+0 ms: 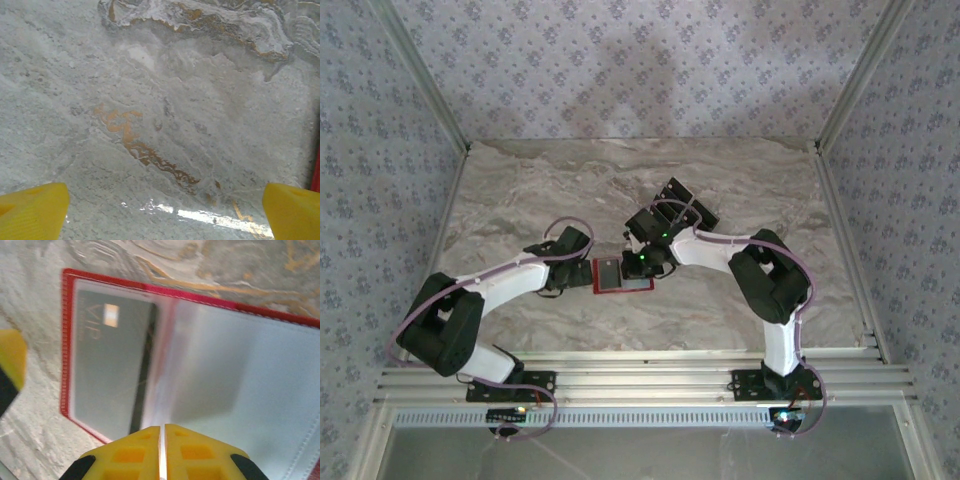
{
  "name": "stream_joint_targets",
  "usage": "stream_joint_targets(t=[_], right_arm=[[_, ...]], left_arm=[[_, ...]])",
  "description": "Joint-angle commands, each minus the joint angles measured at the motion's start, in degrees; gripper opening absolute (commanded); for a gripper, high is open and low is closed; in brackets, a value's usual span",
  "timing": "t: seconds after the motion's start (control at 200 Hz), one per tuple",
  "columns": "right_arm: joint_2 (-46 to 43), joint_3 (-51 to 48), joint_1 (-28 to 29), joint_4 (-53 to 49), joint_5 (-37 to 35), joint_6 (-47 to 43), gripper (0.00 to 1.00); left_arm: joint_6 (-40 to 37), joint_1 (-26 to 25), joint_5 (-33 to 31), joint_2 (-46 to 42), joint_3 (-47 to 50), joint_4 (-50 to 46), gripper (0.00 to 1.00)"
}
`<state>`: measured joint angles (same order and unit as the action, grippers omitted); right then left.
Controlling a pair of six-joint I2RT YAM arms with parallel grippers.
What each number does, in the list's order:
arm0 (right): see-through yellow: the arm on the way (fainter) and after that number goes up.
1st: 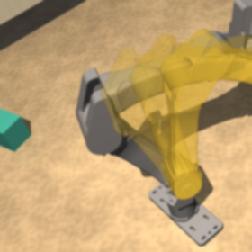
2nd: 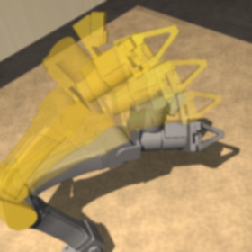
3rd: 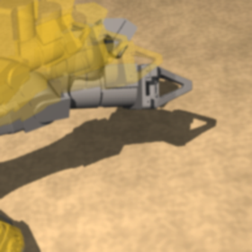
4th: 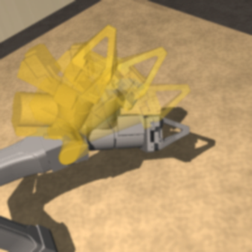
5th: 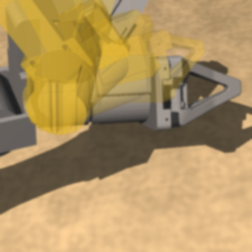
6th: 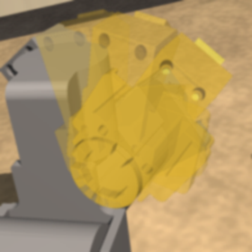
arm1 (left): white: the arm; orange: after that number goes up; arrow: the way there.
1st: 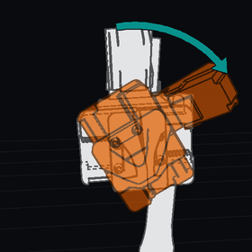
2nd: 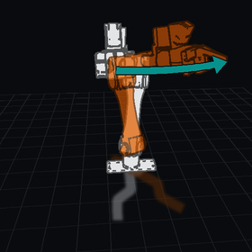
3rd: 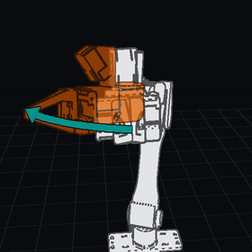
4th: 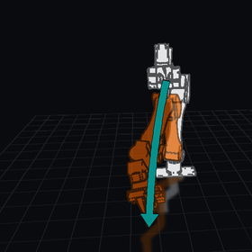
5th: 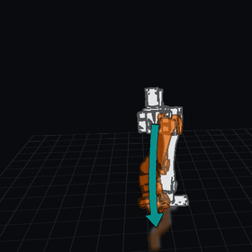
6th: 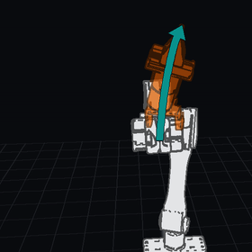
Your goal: Put the credit cards into the card holder
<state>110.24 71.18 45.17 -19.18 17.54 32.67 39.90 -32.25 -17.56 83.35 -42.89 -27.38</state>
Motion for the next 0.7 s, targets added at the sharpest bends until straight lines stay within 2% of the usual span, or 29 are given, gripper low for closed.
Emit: stream_joint_targets(t=[0.0, 0.695], right_arm=[[-0.49, 2.33, 0.62, -2.94, -1.15, -1.22, 0.12], [4.42, 4.46, 1.85, -2.05, 0.3, -0.34, 0.11]], left_arm=[[-0.83, -0.09, 1.16, 0.97, 0.79, 1.09, 0.99], [-0.11, -0.98, 1.55, 4.05, 2.03, 3.57, 0.99]])
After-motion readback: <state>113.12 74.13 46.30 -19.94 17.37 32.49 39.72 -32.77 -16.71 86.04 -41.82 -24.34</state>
